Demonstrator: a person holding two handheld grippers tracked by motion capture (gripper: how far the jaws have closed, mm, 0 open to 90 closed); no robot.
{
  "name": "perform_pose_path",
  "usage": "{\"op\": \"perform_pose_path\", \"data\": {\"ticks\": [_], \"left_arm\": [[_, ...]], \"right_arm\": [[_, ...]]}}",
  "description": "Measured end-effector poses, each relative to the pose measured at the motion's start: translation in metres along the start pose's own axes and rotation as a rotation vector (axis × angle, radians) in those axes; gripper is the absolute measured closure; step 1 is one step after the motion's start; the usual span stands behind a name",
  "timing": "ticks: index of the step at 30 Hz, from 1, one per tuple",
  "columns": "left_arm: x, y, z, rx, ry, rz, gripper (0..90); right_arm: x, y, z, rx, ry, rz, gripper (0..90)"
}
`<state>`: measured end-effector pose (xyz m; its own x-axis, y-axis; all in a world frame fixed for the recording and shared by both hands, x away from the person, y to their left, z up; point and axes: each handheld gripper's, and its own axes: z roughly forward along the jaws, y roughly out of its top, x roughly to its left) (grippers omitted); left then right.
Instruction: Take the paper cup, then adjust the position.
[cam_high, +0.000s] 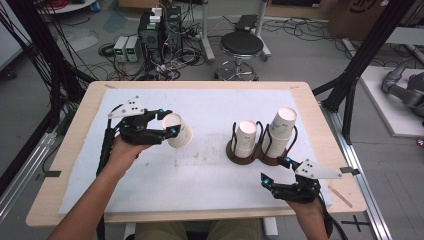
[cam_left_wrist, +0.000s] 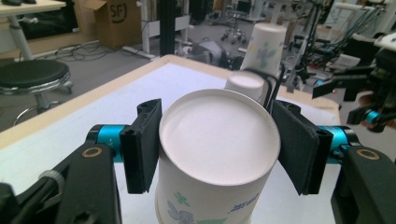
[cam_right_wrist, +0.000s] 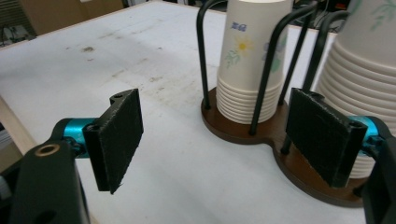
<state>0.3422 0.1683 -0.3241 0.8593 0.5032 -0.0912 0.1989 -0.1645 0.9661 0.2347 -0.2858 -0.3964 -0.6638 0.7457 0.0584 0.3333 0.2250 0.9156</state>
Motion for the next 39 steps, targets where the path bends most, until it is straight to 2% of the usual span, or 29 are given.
{"op": "perform_pose_path", "data": {"ticks": [3, 6, 11, 12, 14, 17, 22, 24, 25, 29, 34, 35, 36, 39], "left_arm": [[0.002, -0.010, -0.005, -0.003, 0.009, -0.020, 36.5], [0.003, -0.014, -0.008, 0.000, 0.012, -0.020, 36.4], [-0.004, -0.018, -0.011, 0.011, 0.006, 0.000, 36.4], [-0.008, -0.021, -0.011, 0.019, -0.005, 0.002, 36.5], [-0.010, -0.023, -0.011, 0.030, -0.007, 0.005, 36.5], [-0.014, -0.028, -0.012, 0.048, -0.005, -0.007, 36.5], [-0.020, -0.033, -0.015, 0.067, -0.011, 0.001, 36.6], [-0.023, -0.034, -0.015, 0.067, -0.014, -0.006, 36.6], [-0.025, -0.035, -0.015, 0.067, -0.017, -0.006, 36.6], [-0.028, -0.036, -0.014, 0.075, -0.020, -0.005, 36.6], [-0.034, -0.039, -0.011, 0.093, -0.042, -0.004, 36.5], [-0.036, -0.040, -0.010, 0.096, -0.048, -0.004, 36.5], [-0.036, -0.040, -0.010, 0.096, -0.048, -0.004, 36.5], [-0.041, -0.040, -0.007, 0.103, -0.058, 0.001, 36.5]], "right_arm": [[0.002, 0.001, 0.003, 0.002, 0.011, 0.000, 20.0], [0.004, 0.003, 0.005, -0.003, 0.031, -0.001, 20.0], [0.010, 0.009, 0.008, -0.020, 0.069, -0.008, 19.9], [0.012, 0.012, 0.011, -0.029, 0.092, -0.012, 19.9], [0.013, 0.013, 0.012, -0.027, 0.099, -0.015, 20.0], [0.019, 0.018, 0.026, -0.020, 0.147, -0.034, 19.9], [0.031, 0.027, 0.041, -0.010, 0.216, -0.071, 19.9], [0.033, 0.029, 0.044, -0.010, 0.224, -0.077, 19.9], [0.039, 0.034, 0.052, -0.006, 0.253, -0.088, 20.0], [0.048, 0.041, 0.069, 0.002, 0.307, -0.114, 19.9], [0.054, 0.044, 0.084, 0.022, 0.345, -0.132, 19.9], [0.057, 0.044, 0.092, 0.032, 0.369, -0.142, 19.9], [0.057, 0.044, 0.092, 0.032, 0.369, -0.142, 19.9], [0.060, 0.046, 0.101, 0.046, 0.409, -0.150, 19.9]]}}
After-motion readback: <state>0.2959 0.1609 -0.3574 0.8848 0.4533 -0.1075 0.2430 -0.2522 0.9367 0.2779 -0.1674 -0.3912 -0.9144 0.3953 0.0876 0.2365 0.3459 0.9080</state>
